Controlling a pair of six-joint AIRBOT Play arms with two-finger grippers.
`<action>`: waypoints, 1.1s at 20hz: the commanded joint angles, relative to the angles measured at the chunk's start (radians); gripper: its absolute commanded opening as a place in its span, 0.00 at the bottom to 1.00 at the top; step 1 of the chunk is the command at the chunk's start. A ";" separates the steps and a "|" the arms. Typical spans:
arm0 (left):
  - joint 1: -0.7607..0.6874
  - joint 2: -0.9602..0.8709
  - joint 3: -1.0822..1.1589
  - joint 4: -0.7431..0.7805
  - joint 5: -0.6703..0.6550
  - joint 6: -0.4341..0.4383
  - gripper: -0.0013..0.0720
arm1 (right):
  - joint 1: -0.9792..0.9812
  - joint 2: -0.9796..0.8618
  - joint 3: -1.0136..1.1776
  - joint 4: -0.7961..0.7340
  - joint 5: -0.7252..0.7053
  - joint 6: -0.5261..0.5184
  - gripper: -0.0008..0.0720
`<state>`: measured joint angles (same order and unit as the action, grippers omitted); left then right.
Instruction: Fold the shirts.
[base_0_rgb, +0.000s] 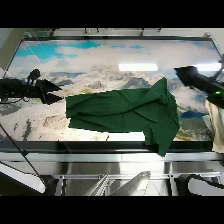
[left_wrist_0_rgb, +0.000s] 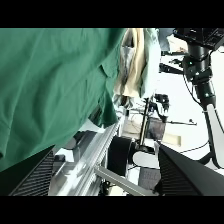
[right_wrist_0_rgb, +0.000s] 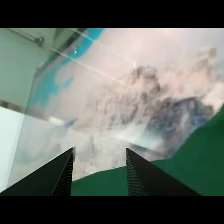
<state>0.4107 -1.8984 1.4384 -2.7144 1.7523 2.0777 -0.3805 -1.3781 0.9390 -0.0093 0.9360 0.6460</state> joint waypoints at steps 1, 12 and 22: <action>0.047 0.095 -0.111 0.083 0.013 -0.025 0.99 | -0.182 0.054 0.005 -0.341 0.192 0.242 0.54; 0.017 0.373 -0.729 0.434 -0.504 -0.080 0.96 | -0.436 0.212 -0.233 -0.649 0.246 0.292 0.51; -0.266 0.371 -0.620 0.457 -0.740 -0.079 0.90 | -0.446 0.212 -0.233 -0.616 0.332 0.297 0.51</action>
<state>0.2043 -1.5272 0.8017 -2.3070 1.2655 1.9999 -0.8204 -1.1664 0.7059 -0.6300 1.2350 0.9340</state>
